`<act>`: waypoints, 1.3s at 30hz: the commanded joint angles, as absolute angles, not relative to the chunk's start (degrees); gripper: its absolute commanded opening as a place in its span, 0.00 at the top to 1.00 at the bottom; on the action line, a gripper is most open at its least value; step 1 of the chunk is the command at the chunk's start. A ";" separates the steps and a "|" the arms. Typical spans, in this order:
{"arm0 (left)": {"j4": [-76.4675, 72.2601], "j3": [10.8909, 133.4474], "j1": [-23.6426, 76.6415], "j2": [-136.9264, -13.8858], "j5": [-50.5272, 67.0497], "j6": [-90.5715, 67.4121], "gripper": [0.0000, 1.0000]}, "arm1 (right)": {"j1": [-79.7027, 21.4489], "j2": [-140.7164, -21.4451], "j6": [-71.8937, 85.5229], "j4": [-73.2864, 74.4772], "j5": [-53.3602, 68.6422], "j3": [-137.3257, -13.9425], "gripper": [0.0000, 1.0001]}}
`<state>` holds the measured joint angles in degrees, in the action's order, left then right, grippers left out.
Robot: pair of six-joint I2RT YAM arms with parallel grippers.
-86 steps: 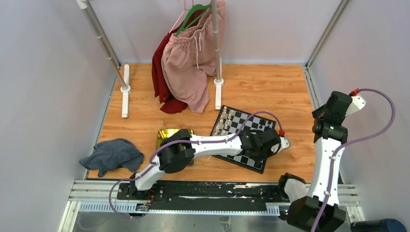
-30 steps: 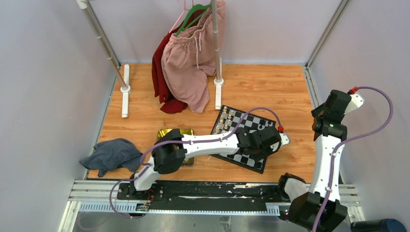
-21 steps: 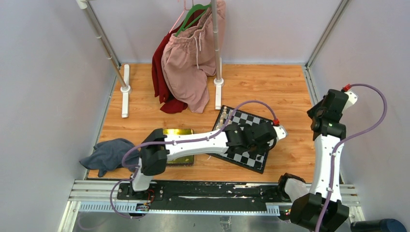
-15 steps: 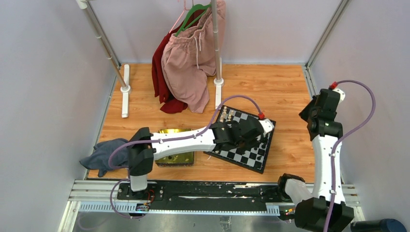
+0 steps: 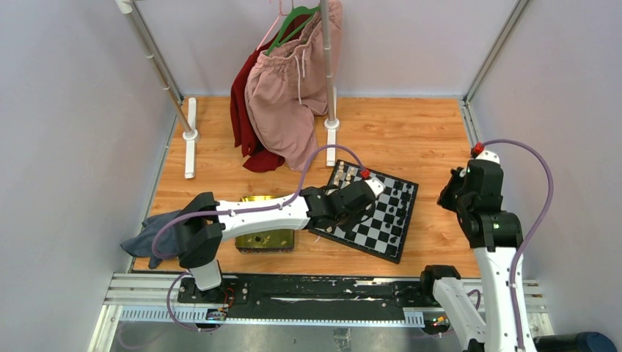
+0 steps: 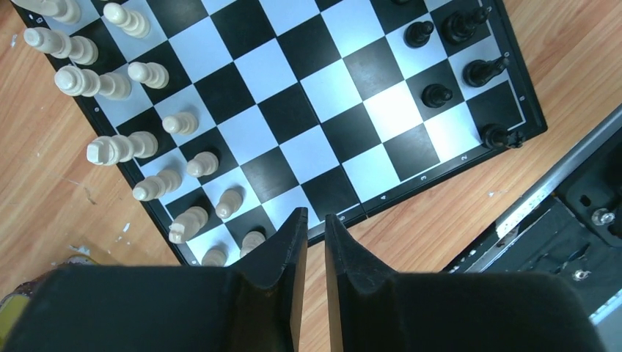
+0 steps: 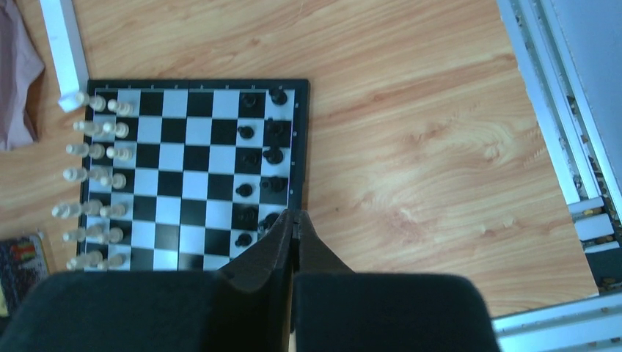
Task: Set up the chess pieces on the board
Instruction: Adjust the chess piece on the chessboard.
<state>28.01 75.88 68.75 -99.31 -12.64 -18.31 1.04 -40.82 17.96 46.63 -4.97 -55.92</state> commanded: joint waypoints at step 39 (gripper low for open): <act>-8.50 63.01 76.75 -104.30 7.93 -34.41 1.00 | -5.67 -35.51 26.40 55.58 -2.28 -64.06 1.00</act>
<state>-3.29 62.87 76.79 -101.95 9.10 -33.28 -4.86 -35.46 25.58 56.53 0.19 -62.41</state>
